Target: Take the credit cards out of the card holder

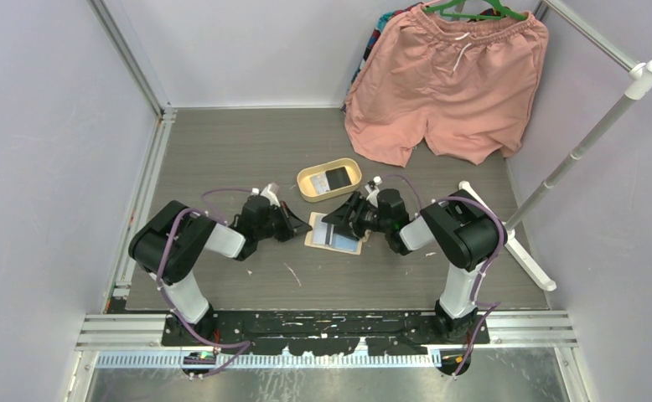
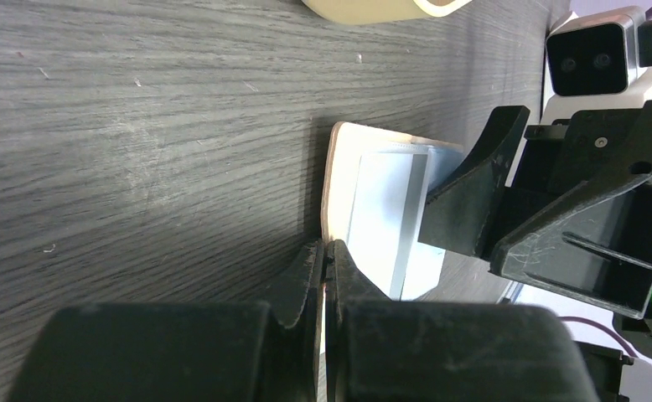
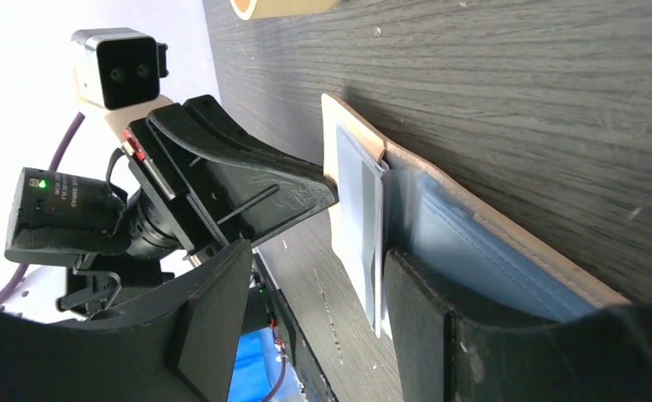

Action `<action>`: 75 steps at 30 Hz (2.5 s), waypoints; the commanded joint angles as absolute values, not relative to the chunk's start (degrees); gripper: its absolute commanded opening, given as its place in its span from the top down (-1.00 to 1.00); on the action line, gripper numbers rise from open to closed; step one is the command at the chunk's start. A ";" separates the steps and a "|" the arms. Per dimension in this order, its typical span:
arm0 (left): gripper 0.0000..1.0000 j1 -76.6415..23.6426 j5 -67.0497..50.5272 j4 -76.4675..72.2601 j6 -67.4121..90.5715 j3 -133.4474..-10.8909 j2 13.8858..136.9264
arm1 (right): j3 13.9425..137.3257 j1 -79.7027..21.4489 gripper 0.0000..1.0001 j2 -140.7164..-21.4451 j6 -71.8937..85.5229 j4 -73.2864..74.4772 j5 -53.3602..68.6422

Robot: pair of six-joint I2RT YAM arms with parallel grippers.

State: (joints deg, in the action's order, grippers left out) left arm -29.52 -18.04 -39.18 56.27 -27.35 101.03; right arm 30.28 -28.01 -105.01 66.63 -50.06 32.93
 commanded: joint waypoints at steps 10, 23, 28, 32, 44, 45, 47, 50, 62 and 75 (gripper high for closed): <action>1.00 -29.71 -8.79 -19.07 49.76 -23.29 106.78 | 34.45 -31.43 -0.27 -105.11 69.41 -56.95 36.32; 1.00 -29.71 -8.88 -19.34 49.79 -23.21 107.05 | 41.33 -37.01 -0.27 -106.57 61.42 -39.02 30.80; 1.00 -29.71 -8.83 -19.42 49.83 -23.14 107.05 | 41.93 -37.90 -0.27 -107.58 63.63 -42.43 30.41; 1.00 -29.69 -8.87 -19.58 49.91 -23.03 106.98 | 41.29 -38.45 -0.26 -108.27 67.61 -48.90 29.27; 1.00 -29.69 -8.65 -20.04 50.25 -22.50 106.96 | 37.58 -39.14 -0.27 -111.00 77.41 -74.28 28.12; 1.00 -29.71 -8.69 -20.04 50.27 -22.50 107.05 | 37.72 -39.27 -0.28 -111.35 77.69 -75.06 28.39; 1.00 -29.71 -8.69 -20.12 50.27 -22.49 107.13 | 38.20 -39.60 -0.28 -111.86 77.87 -74.92 28.52; 1.00 -29.71 -8.65 -20.13 50.36 -22.39 107.06 | 39.34 -40.02 -0.27 -111.35 76.23 -67.43 27.36; 1.00 -29.70 -8.61 -20.21 50.36 -22.25 106.98 | 41.16 -41.12 -0.30 -108.46 71.00 -54.56 25.23; 1.00 -29.71 -8.87 -20.81 50.54 -22.01 107.32 | 36.96 -40.79 -0.30 -105.79 72.24 -62.04 25.84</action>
